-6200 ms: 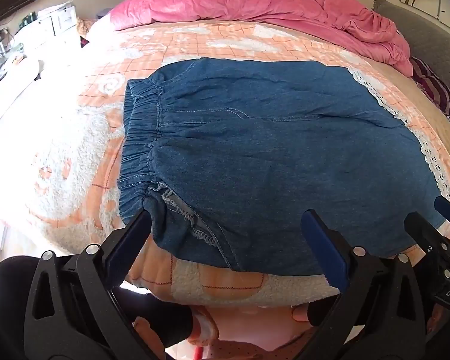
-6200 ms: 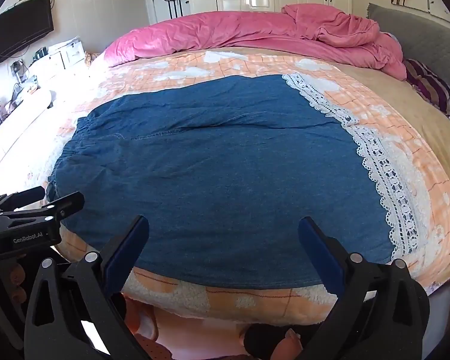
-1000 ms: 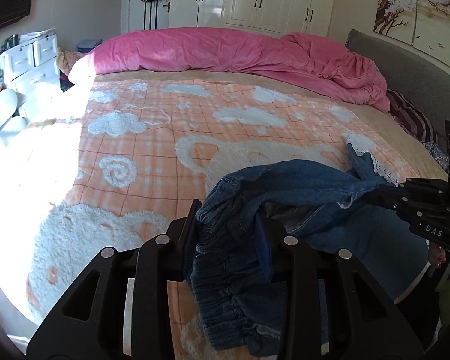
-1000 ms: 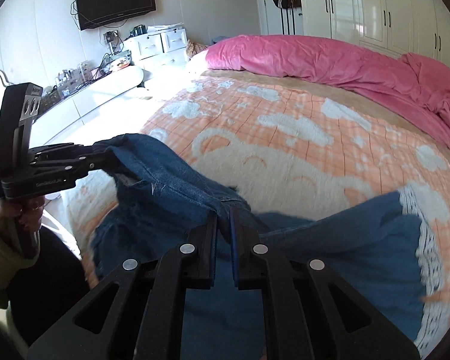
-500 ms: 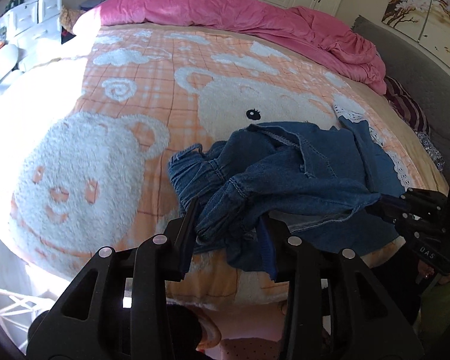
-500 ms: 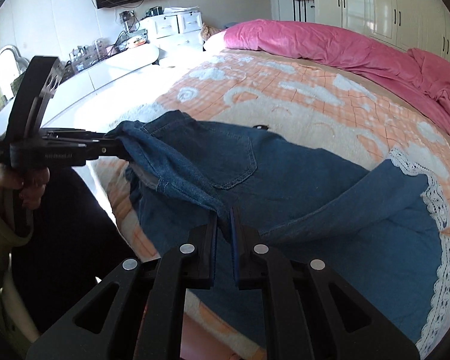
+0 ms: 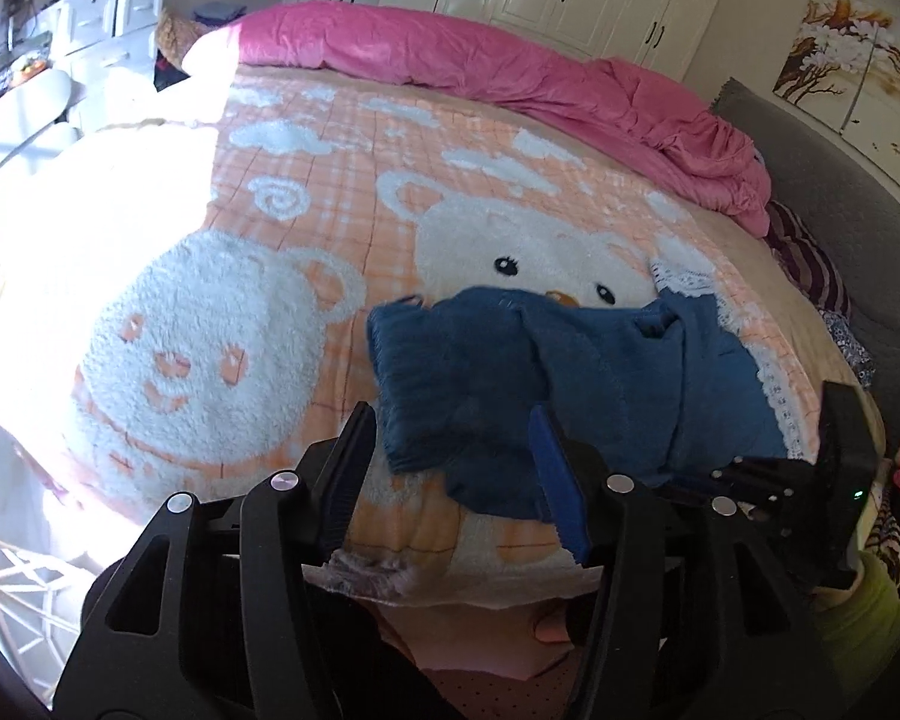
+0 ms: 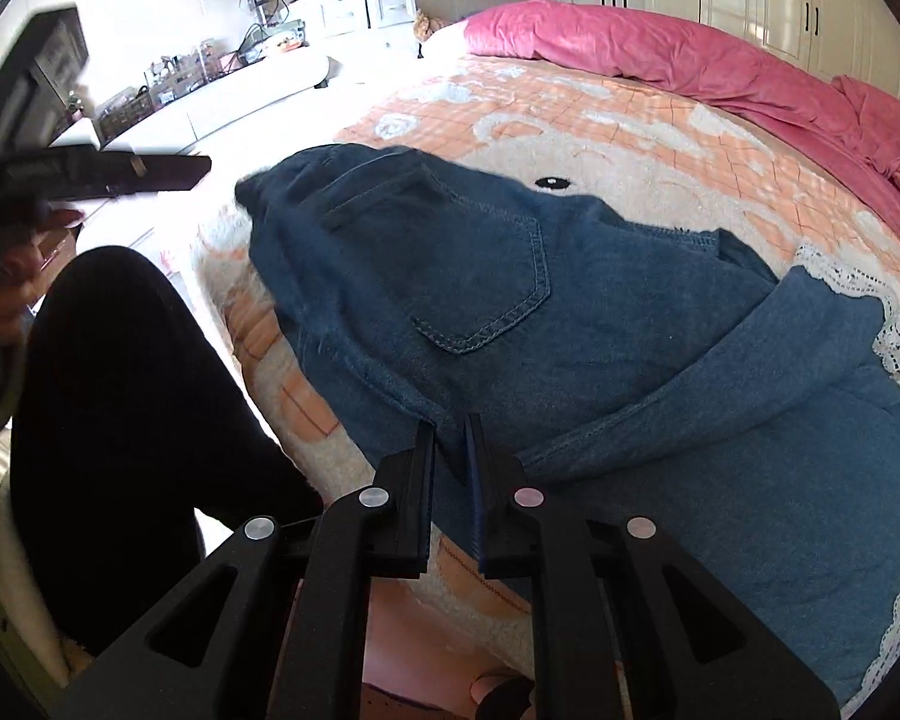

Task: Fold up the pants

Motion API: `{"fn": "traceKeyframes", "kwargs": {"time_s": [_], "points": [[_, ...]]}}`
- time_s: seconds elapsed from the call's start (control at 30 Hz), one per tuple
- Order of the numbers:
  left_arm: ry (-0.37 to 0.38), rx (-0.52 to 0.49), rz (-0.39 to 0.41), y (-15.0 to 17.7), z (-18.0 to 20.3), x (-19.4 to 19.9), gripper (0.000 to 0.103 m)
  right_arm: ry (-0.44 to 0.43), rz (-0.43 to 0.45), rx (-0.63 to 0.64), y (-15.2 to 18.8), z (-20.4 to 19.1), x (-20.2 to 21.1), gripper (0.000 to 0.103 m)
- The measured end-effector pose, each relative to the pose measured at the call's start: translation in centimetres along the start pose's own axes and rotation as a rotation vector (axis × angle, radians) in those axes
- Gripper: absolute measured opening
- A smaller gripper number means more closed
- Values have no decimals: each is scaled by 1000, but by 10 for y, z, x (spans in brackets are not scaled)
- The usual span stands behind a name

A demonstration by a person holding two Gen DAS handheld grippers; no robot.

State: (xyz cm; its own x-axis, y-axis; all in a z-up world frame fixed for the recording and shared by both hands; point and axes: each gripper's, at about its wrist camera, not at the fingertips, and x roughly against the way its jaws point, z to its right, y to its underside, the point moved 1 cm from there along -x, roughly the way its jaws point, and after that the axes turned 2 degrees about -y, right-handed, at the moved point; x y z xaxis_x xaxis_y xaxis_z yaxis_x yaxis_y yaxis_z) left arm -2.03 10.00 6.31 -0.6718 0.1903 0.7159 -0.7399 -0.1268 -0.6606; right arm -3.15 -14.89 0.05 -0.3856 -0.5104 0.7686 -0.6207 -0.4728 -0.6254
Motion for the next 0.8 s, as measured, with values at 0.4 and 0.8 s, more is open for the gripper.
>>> {"fn": "traceKeyframes", "kwargs": {"time_s": [0.4, 0.8], "points": [[-90, -185, -190, 26, 52, -97, 39, -6, 38, -64, 4, 3, 24, 30], [-95, -200, -181, 31, 50, -96, 39, 90, 25, -117, -22, 21, 11, 46]]}}
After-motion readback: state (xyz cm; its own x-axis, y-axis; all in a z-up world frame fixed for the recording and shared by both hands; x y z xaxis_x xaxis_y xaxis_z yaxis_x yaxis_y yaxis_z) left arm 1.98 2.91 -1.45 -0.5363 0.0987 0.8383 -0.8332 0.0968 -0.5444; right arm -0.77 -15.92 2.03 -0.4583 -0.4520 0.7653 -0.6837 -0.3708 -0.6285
